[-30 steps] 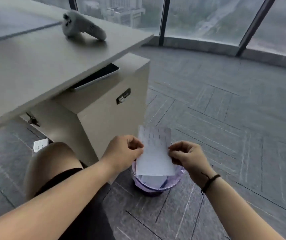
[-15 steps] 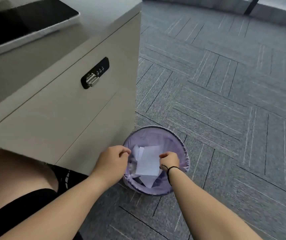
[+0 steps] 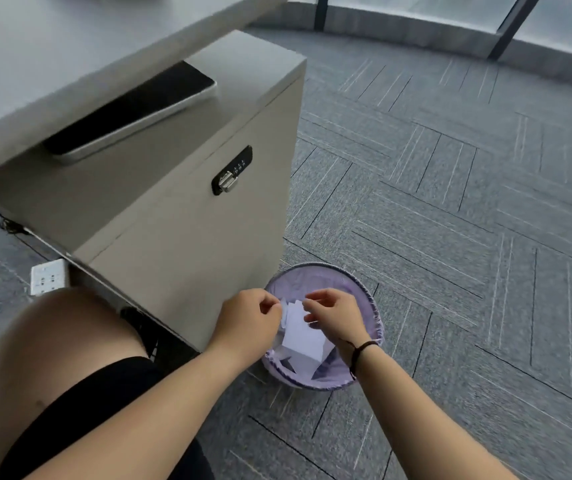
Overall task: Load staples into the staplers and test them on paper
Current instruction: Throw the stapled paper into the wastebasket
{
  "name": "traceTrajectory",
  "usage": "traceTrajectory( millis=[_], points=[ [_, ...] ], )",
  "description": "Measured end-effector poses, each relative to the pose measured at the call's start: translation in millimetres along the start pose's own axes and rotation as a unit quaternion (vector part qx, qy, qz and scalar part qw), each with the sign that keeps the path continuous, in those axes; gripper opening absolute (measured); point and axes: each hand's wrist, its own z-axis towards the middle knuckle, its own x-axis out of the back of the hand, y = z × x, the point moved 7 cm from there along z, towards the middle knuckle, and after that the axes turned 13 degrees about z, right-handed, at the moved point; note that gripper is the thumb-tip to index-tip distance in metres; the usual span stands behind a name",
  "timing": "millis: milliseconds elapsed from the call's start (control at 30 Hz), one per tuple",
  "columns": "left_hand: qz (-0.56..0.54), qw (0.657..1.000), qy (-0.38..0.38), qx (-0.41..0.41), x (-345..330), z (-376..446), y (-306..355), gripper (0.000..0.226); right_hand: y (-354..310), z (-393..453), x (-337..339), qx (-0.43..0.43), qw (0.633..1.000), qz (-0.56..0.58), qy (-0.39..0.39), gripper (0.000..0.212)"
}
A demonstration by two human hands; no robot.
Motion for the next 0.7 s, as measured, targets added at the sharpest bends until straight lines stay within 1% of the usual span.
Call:
traceTrajectory(
  millis=[67,167,267,367,433,567,700],
  points=[
    [-0.008,0.999,0.033,-0.029,28.9,-18.6,18.0,0.016,-49.4,-36.1,-7.3,0.074,0.997,0.022,-0.023,0.006],
    [-0.045,0.988,0.131,-0.072,92.4,-69.0,39.6,0.011,-133.3,-103.0,-16.5,0.189,0.98,0.035,-0.057,0.003],
    [-0.1,0.961,0.235,-0.105,162.4,-145.2,43.7,0.005,-212.0,-182.3,-31.7,0.302,0.947,0.047,-0.103,0.003],
    [-0.12,0.931,0.319,-0.129,229.7,-221.2,35.7,0.007,-269.2,-258.5,-59.3,0.384,0.907,0.055,-0.162,0.007],
    [-0.131,0.907,0.376,-0.138,272.5,-263.0,24.9,0.009,-295.2,-302.1,-87.1,0.414,0.884,0.059,-0.208,0.004],
    [-0.139,0.864,0.465,-0.135,344.6,-329.6,-10.9,0.006,-323.5,-373.6,-163.9,0.437,0.847,0.034,-0.302,0.005],
    [-0.134,0.831,0.531,-0.095,399.7,-380.6,-69.8,0.008,-329.5,-430.3,-254.7,0.439,0.801,-0.004,-0.407,0.007]
  ],
)
